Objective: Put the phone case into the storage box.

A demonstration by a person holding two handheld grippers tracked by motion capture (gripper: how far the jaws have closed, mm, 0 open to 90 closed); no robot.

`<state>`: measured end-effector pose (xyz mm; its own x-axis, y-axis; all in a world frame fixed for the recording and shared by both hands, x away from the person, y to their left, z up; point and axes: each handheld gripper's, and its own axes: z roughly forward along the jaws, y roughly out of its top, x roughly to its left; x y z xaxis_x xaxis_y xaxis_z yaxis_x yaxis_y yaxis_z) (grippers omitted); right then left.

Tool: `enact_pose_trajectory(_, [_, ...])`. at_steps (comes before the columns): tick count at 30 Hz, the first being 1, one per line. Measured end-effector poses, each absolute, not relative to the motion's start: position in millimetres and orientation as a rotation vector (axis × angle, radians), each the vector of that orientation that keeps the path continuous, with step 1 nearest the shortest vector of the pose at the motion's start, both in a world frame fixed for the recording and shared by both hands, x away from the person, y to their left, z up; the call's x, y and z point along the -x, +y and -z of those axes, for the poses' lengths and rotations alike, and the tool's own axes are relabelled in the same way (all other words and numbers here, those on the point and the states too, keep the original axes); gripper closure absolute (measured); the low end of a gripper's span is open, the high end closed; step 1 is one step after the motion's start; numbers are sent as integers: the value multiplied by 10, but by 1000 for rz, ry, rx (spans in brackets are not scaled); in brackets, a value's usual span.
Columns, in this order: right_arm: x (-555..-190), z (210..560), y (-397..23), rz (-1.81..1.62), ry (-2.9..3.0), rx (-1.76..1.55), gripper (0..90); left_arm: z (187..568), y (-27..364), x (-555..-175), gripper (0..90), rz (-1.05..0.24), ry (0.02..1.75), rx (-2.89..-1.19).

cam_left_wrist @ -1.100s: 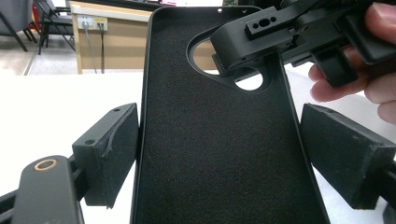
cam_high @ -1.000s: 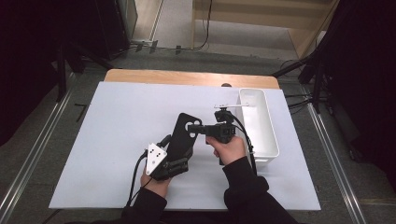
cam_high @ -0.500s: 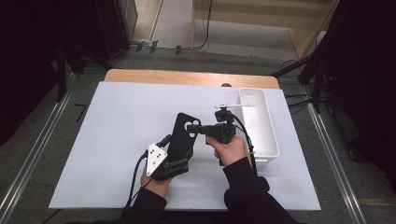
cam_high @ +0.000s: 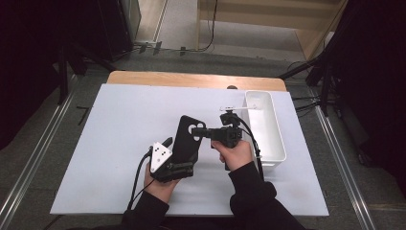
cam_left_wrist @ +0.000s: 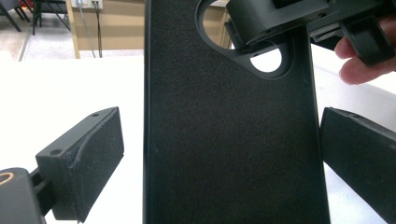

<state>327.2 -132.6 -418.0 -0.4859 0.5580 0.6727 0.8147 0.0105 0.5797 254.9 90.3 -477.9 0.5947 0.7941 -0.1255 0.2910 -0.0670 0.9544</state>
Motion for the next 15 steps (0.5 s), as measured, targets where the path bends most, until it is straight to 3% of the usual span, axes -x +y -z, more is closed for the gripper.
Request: enact_pose_trajectory(15, [-3268,4147,-1440,1551,-2152,1440,752,4687,946,-2640,13,-402,891,-1765])
